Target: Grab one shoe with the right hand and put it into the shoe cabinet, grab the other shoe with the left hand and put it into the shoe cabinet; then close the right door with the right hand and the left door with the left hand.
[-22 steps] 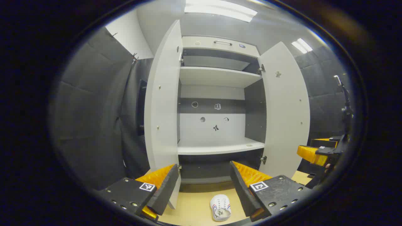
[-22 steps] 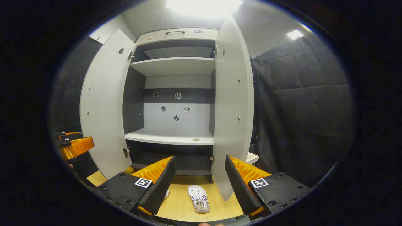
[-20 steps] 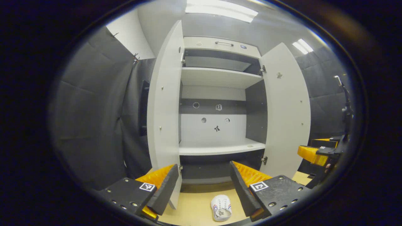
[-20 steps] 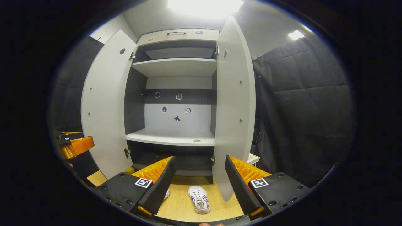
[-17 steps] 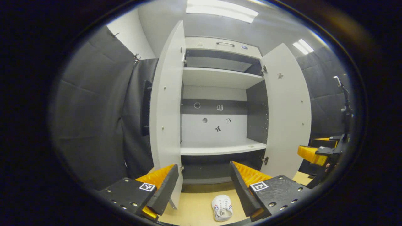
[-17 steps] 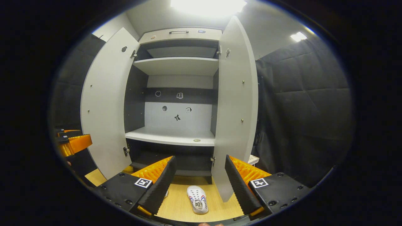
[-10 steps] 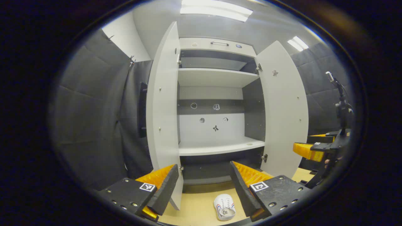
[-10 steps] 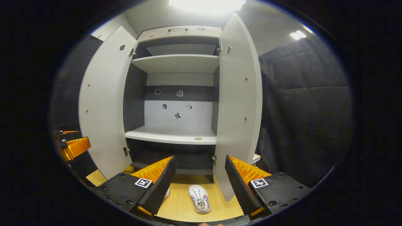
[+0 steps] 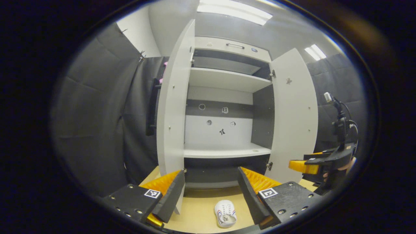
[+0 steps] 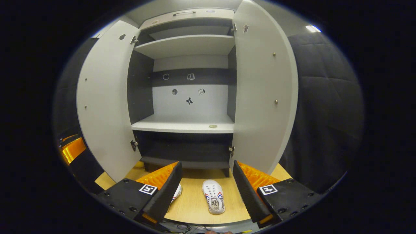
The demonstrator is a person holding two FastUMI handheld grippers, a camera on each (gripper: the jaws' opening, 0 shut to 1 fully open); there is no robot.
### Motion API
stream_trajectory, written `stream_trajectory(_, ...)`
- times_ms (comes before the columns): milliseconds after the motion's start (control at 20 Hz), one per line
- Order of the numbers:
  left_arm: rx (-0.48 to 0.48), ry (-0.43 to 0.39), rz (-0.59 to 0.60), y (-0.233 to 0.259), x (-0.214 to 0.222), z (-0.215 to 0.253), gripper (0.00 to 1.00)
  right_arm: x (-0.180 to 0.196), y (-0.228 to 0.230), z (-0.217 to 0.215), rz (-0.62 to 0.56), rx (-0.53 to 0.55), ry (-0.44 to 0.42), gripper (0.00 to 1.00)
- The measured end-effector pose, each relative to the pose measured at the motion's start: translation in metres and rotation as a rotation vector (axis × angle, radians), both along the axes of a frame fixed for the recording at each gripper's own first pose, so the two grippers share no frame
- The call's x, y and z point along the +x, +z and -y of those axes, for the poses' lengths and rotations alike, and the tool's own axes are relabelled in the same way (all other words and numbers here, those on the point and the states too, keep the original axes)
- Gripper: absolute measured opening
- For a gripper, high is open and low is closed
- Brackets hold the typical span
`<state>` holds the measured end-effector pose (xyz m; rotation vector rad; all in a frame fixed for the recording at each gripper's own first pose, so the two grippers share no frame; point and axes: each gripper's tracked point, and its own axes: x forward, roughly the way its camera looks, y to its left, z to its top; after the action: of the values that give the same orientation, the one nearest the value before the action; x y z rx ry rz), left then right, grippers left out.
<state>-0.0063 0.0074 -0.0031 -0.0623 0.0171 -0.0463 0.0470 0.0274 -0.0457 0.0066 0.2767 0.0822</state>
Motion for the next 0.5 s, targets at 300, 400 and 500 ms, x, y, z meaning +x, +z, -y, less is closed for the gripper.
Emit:
stream_trajectory(300, 0.053, -0.027, -0.061, -0.007, 0.015, 0.009, 0.93, 0.025, -0.083, -0.017, -0.268, -0.073, 0.132, 0.98)
stream_trajectory(400, 0.026, -0.035, -0.102, -0.012, 0.020, 0.014, 0.93, 0.036, -0.116, -0.019, -0.349, -0.072, 0.158, 0.98)
stream_trajectory(500, 0.006, -0.036, -0.132, -0.018, 0.025, 0.018, 0.93, 0.046, -0.155, -0.018, -0.417, -0.090, 0.178, 0.98)
